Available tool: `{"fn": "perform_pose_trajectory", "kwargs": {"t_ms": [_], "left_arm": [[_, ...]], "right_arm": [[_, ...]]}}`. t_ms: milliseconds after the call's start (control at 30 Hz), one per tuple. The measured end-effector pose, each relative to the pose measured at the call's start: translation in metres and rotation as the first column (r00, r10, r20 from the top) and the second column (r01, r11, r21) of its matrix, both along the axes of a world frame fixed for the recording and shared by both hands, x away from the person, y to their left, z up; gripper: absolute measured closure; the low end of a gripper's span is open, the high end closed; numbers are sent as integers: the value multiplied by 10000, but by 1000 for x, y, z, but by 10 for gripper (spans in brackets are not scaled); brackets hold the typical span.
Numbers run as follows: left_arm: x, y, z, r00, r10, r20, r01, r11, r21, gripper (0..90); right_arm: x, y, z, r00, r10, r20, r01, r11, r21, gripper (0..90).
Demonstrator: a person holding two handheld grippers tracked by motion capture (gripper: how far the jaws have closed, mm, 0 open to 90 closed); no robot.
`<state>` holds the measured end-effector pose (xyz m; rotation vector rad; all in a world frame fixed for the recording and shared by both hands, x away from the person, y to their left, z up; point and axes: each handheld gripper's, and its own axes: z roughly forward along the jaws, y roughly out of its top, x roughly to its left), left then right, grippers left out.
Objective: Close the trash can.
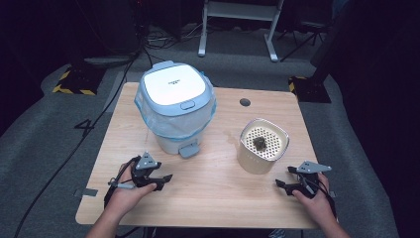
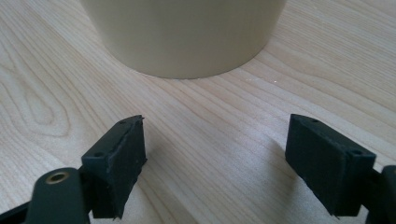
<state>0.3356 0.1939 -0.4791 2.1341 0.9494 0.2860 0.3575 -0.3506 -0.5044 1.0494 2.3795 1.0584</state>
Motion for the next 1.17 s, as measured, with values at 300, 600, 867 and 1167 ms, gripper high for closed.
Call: {"fn": "perform_pose_trajectory", "kwargs": {"t_ms": [300,600,867,1167], "left_arm": [[-1,-3,-12,9999,-17,-131,28,9965,834,326],[1,-4,-20,9994,333,-71,-322,9912,1283,246],[4,-1,-26,9984,566,39,-567,9939,946,120],[3,-1,-26,9982,597,70,-601,9938,938,118]], "right_arm": [[0,0,0,10000,3,1,-3,10000,8,205],[0,0,0,10000,2,-3,-2,10000,10,205],[0,0,0,10000,6,-1,-6,10000,12,205],[0,0,0,10000,3,-3,-3,10000,14,205]]}}
